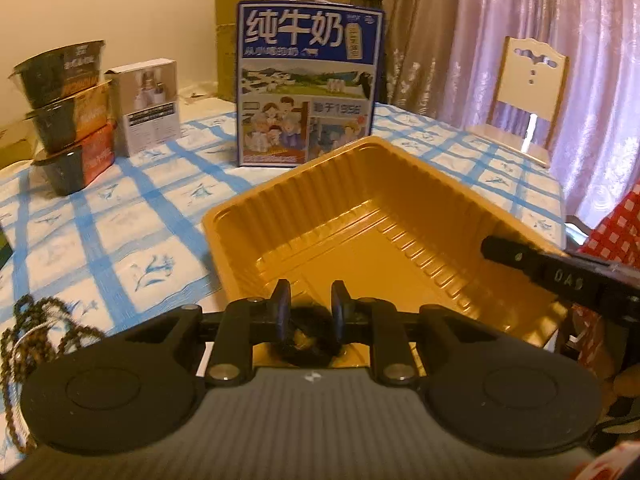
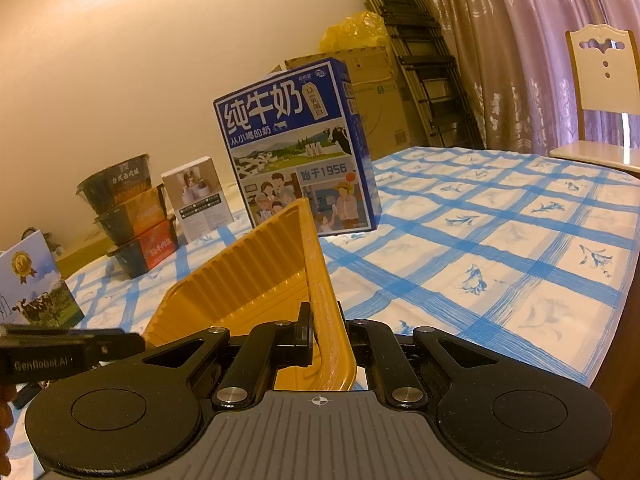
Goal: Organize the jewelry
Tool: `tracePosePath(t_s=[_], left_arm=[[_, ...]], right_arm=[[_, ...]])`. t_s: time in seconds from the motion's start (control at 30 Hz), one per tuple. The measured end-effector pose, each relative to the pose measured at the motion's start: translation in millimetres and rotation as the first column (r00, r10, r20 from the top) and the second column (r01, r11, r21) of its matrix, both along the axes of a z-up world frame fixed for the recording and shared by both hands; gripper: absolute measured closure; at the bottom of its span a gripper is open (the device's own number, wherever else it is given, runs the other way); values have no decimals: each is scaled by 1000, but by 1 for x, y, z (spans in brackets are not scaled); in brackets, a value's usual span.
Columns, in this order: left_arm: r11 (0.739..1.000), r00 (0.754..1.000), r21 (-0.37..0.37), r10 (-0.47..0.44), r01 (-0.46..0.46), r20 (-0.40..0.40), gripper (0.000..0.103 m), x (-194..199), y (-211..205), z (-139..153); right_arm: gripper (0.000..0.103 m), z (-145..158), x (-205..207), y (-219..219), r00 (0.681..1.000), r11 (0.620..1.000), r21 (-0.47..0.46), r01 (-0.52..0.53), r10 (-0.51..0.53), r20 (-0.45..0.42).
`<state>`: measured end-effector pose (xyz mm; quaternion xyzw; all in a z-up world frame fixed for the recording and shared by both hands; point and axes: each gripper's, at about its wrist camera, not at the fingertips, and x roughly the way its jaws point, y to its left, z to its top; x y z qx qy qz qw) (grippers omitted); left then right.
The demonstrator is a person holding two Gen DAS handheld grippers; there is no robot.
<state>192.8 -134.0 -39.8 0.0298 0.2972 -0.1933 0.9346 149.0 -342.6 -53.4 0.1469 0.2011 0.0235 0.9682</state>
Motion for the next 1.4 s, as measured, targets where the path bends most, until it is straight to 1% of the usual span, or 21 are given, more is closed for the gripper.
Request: tracePosePath(t_s=[0.17,0.3,0.5,0.67,0.8,0.87,1.0,1.1,1.23,1.4], left_arm=[[999,999,-11,46,-46,-17,84,-8,17,-3],[992,992,-9,127,-127,-25,82,-22,44,-7],[966,964,38,258,-256,-72,77,-39,85,-24],[950,946,84,308,-300,-99,77,-44,106,-38],[947,943,90,316,-307,-102,77,-45,111,-43],[951,948,94,304,-295,-98,77,-42,108,-43],[957,959,127,273,-262,-81,77,-32,98,-48],[960,962,132,259,-247,-81,77,-23,92,-52],[962,968,146,244,-233,-65,77,-13,86,-54],[962,971,161,233,-221,-60,77,1,80,-60]], right_arm=[[96,0,0,0,1000,1000,5,13,-12,-8],[96,1,0,2,1000,1000,1,14,-14,-7],[96,1,-1,2,1000,1000,0,16,-16,-8],[96,0,-1,1,1000,1000,-1,19,-19,-7],[96,0,-1,1,1000,1000,-2,19,-19,-7],[96,0,-1,2,1000,1000,-2,19,-19,-7],[96,0,-1,0,1000,1000,-2,21,-21,-8],[96,0,0,-3,1000,1000,-4,26,-26,-9],[96,0,-1,-1,999,998,-30,51,-51,3],[96,-1,-1,2,996,995,-41,93,-93,16]])
